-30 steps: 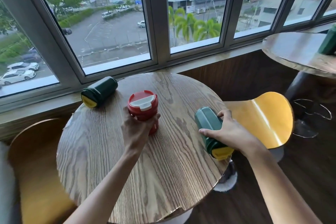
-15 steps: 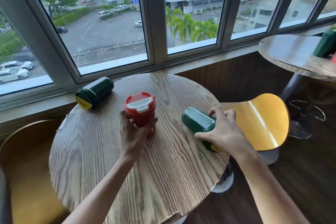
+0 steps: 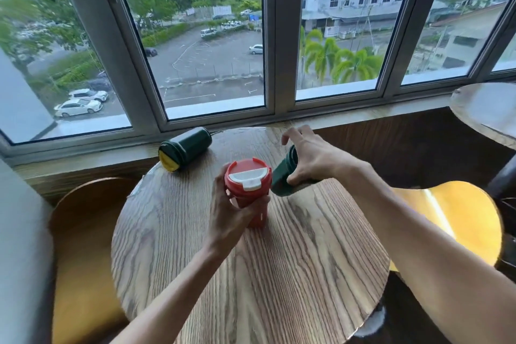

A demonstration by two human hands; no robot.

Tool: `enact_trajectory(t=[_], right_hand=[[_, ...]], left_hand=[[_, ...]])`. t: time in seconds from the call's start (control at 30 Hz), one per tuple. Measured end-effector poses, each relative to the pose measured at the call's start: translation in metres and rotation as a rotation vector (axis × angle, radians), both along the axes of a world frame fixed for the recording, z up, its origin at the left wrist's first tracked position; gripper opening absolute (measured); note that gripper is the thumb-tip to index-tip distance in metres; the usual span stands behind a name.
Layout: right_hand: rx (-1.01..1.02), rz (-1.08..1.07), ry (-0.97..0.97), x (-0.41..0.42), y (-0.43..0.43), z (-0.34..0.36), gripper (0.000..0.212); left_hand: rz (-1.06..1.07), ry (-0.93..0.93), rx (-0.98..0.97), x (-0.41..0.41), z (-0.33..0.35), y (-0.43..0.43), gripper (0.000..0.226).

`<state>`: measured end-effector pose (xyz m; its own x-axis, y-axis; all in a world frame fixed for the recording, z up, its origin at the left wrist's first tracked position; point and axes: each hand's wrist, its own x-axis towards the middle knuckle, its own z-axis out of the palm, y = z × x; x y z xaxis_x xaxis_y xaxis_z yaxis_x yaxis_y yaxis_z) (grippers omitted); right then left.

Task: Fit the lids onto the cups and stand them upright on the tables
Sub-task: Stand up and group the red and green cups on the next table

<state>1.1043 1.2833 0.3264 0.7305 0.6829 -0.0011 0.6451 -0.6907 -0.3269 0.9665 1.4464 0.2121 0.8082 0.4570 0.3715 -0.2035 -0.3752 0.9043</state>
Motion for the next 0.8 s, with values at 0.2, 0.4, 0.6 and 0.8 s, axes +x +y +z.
enact_trajectory(t=[0.2, 0.4, 0.6, 0.8], right_hand=[[-0.132, 0.161, 0.128, 0.029, 0.051, 0.013, 0.083], [-0.11, 0.255, 0.214, 0.047, 0.056, 0.009, 0.087], [-0.074, 0.265, 0.281, 0.06, 0.033, 0.006, 0.115], [-0.04, 0.257, 0.248, 0.065, 0.029, -0.004, 0.106]], left_hand=[[0.038, -0.018, 0.062, -0.004, 0.0, 0.0, 0.093], [0.061, -0.005, 0.125, -0.005, 0.004, -0.002, 0.088], [0.078, -0.001, 0.15, -0.008, 0.007, -0.006, 0.09], [0.118, 0.024, 0.126, -0.008, 0.007, -0.007, 0.094]])
